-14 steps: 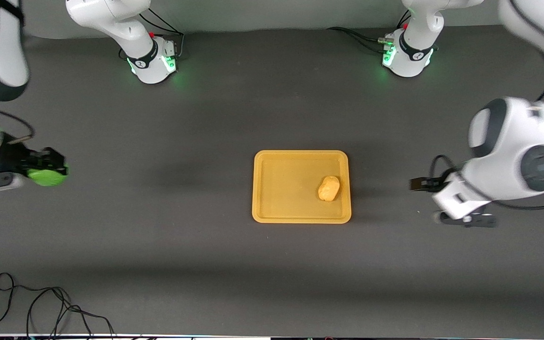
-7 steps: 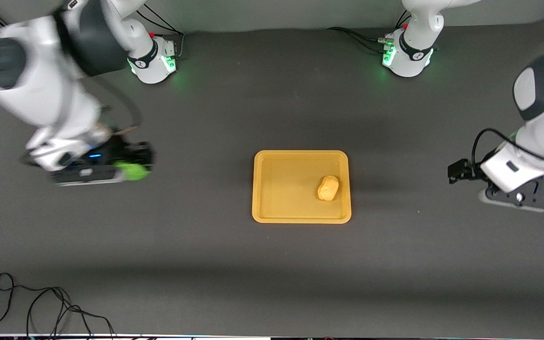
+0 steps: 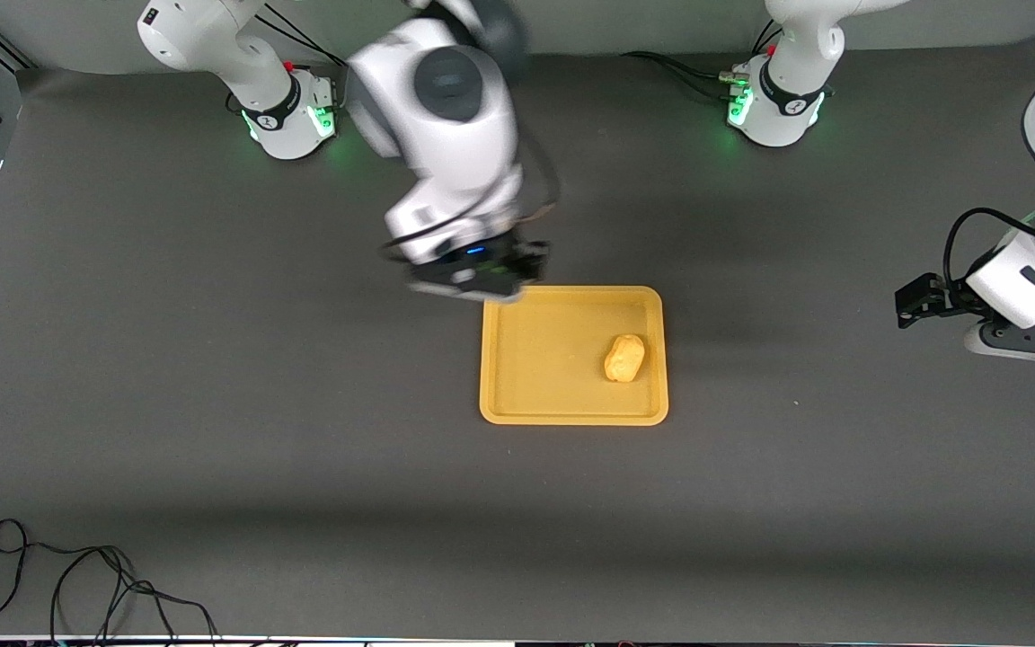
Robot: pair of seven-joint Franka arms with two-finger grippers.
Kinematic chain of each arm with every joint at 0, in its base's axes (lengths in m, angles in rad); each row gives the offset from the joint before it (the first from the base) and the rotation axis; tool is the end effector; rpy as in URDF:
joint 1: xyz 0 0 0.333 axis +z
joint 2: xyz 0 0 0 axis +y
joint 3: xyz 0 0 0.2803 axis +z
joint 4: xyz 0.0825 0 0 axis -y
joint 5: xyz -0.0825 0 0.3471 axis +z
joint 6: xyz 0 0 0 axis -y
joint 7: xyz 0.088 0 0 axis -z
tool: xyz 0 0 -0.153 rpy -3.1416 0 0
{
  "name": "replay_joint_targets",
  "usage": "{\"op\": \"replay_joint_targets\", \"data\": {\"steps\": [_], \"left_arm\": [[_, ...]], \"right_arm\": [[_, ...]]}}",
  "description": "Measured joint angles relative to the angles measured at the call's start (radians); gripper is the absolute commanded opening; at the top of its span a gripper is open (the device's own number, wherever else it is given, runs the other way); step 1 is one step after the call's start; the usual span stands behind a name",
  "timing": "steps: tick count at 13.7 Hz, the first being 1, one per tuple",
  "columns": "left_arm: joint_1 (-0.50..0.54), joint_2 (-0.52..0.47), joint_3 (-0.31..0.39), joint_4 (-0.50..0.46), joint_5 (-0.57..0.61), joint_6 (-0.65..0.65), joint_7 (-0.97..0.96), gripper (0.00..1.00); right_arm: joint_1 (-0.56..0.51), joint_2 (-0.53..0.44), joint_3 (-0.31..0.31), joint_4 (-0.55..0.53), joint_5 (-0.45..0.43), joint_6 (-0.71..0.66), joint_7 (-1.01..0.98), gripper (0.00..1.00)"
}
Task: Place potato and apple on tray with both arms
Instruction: 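Carry the green apple with the right gripper over the tray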
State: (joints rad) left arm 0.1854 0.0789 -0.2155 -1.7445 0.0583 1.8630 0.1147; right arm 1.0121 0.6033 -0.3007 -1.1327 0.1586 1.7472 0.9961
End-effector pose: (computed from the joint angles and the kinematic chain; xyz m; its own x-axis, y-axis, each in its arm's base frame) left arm 0.5549 -0.0073 0.4507 0.9865 -0.1595 0.0364 -0.1578 -0.9865 -0.0441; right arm 0.4629 0.4876 0.4007 0.9668 -0.2539 0.0287 -0.2533 -0.9671 -0.0225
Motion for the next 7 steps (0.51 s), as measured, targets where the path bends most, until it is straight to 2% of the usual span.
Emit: {"op": "replay_joint_targets", "data": {"steps": [2,7], "left_arm": [[0.0,0.0,-0.003,-0.001,-0.001,-0.005,0.0,1.0],[0.01,0.0,0.003,-0.002,-0.001,-0.024,0.0,1.0]], "right_arm": [[0.007,0.076,0.058,0.064,0.0,0.03,0.077,0.46],[-0.015,0.2,0.068,0.072,0.0,0.141,0.09,0.47]]}}
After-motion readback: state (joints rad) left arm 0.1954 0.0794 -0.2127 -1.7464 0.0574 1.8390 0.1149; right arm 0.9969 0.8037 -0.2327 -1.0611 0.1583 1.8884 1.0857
